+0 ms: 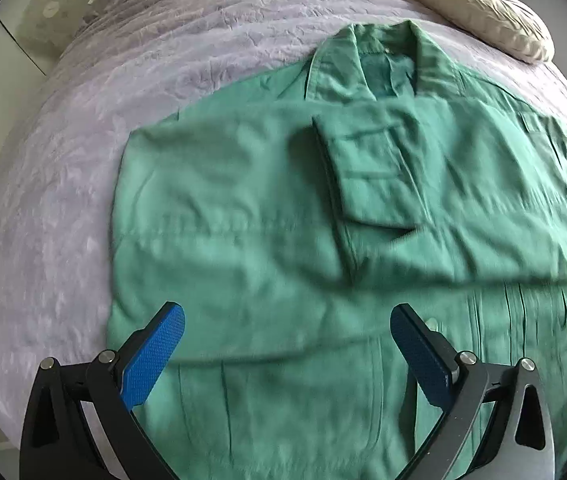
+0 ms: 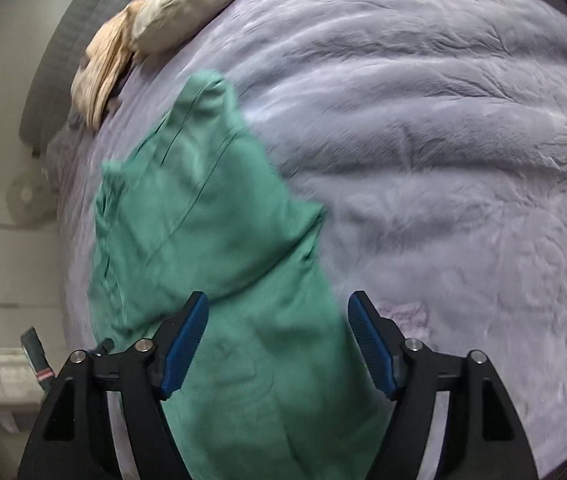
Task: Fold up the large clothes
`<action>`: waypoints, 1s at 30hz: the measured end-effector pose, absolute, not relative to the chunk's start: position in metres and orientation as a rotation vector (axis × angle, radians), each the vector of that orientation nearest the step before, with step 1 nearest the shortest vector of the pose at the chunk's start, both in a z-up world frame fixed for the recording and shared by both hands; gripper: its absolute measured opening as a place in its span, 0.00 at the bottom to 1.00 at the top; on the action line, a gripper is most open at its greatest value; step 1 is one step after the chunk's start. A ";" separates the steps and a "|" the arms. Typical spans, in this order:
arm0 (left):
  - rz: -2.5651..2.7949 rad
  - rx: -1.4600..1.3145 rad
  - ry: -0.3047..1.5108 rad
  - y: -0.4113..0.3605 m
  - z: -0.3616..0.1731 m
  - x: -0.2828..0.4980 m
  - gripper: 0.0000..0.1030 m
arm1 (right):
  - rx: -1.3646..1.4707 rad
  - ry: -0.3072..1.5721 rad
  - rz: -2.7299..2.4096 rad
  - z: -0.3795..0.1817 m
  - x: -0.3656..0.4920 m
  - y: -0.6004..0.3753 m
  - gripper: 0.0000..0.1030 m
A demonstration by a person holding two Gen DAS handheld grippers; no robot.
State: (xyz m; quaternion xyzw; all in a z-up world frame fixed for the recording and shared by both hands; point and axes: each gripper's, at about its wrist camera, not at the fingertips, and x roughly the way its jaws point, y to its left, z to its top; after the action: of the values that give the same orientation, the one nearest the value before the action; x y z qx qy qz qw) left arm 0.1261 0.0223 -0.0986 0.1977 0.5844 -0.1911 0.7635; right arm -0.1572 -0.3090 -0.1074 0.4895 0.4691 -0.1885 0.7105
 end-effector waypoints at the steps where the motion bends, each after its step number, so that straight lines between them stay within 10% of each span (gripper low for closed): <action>1: -0.413 0.433 1.286 0.028 -0.099 0.123 1.00 | 1.075 1.054 -0.412 -0.105 -0.156 -0.304 0.74; 30: -0.333 0.401 1.443 0.121 -0.074 0.066 1.00 | 1.049 1.224 -0.375 -0.073 -0.182 -0.234 0.81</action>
State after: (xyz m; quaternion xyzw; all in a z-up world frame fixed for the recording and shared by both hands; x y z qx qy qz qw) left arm 0.0664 0.1211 -0.0745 0.1812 0.6527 -0.1505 0.7200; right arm -0.1818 -0.2342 -0.0726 0.4665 0.5445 -0.1669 0.6768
